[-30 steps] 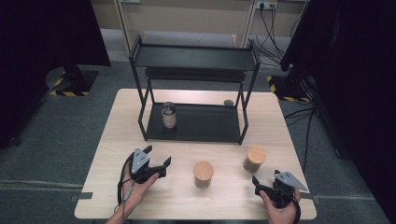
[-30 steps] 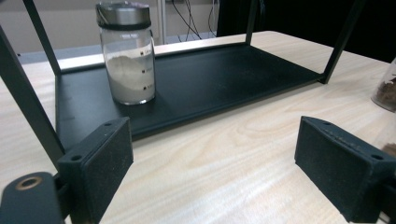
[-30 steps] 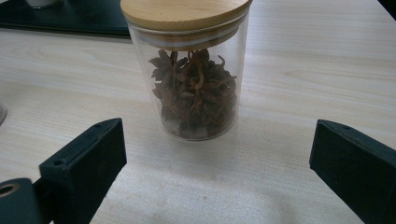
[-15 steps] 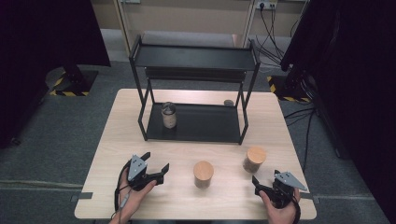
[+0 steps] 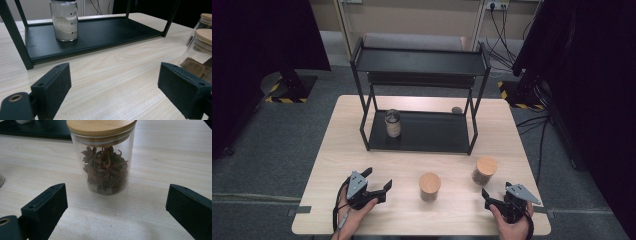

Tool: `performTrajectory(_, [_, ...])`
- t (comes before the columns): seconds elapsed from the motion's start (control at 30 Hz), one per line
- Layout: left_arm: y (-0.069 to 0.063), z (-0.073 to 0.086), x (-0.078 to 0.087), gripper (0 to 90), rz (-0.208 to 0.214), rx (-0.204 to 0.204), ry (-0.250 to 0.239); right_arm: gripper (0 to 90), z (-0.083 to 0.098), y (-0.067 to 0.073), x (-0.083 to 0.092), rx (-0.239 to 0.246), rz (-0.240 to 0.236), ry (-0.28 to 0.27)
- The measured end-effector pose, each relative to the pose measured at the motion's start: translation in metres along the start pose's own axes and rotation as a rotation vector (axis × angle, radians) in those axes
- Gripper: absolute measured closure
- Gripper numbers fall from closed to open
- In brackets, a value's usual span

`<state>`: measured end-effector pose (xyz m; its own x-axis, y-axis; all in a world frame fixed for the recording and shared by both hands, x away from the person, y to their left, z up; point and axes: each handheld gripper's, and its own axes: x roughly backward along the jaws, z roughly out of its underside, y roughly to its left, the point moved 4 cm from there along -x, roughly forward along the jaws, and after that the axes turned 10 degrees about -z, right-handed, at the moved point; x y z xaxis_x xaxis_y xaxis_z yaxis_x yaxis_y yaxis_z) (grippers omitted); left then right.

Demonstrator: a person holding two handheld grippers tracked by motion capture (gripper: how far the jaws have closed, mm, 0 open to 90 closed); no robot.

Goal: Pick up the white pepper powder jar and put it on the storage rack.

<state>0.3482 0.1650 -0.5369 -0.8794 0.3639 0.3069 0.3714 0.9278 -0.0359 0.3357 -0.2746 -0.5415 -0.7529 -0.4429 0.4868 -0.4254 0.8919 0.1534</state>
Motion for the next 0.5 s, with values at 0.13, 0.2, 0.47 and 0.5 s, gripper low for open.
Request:
performTrajectory(0.13, [-0.0002, 0.0031, -0.0009, 11.0, 0.001, 0.0, 0.006, 4.0, 0.0, 0.0003, -0.0002, 0.002, -0.001, 0.001])
performTrajectory(0.2, [-0.0002, 0.0032, -0.001, 11.0, 0.001, -0.001, 0.004, 4.0, 0.0, 0.0003, -0.0001, 0.002, -0.001, 0.001])
performTrajectory(0.47, [-0.0004, 0.0032, -0.0016, 10.7, 0.004, -0.002, 0.007, 4.0, 0.0, 0.0004, -0.0002, 0.005, -0.002, 0.001])
performTrajectory(0.5, [-0.0005, 0.0032, -0.0016, 10.7, 0.004, -0.004, 0.009, 4.0, 0.0, 0.0005, -0.0003, 0.005, -0.002, 0.002])
